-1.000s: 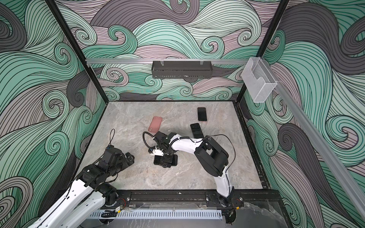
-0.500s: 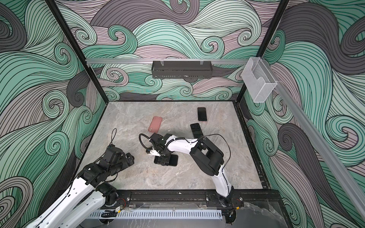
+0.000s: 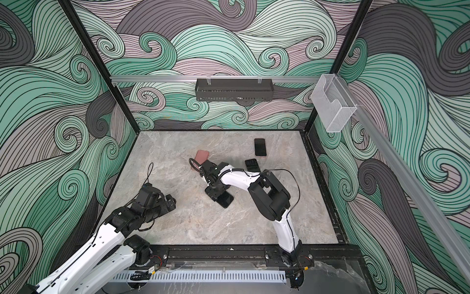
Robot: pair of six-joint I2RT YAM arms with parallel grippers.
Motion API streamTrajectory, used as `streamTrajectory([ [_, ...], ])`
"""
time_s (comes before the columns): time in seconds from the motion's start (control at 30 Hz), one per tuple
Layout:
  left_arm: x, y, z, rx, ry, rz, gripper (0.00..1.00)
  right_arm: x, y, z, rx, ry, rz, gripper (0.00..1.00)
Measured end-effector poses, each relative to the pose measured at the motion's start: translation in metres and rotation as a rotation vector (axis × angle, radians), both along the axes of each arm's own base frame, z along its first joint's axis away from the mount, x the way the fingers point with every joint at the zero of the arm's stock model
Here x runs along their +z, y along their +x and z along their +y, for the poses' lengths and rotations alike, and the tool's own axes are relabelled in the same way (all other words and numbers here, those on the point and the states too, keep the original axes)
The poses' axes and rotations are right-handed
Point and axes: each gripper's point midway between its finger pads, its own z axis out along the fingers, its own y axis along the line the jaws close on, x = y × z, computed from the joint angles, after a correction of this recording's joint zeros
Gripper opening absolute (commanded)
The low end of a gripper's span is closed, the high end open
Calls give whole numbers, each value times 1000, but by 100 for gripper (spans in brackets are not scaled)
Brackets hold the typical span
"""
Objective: Put the phone into the phone case
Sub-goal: 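Grasp the cased black phone with the right gripper while the left gripper withdraws, then carry the cased phone farther from the robot and set it beside the other phones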
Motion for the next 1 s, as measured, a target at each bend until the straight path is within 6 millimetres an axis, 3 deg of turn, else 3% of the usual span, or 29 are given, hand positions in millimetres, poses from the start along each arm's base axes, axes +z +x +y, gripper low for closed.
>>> streamTrajectory([
  [0.5,0,6,-14,-72,-25,0,99,111,154,-42,-418,177,-307,15],
  [0.6,1,7,-16,-77,-30,-1,99,108,184,-50,-487,195,-330,15],
  [0.7,4,7,-17,-82,-39,-7,98,88,208,-58,-558,198,-311,15],
  [0.87,4,7,-18,-86,-45,-5,99,52,234,-79,-666,161,-280,16],
  [1.0,10,7,-20,-92,-54,-17,99,47,250,-92,-734,169,-277,17],
])
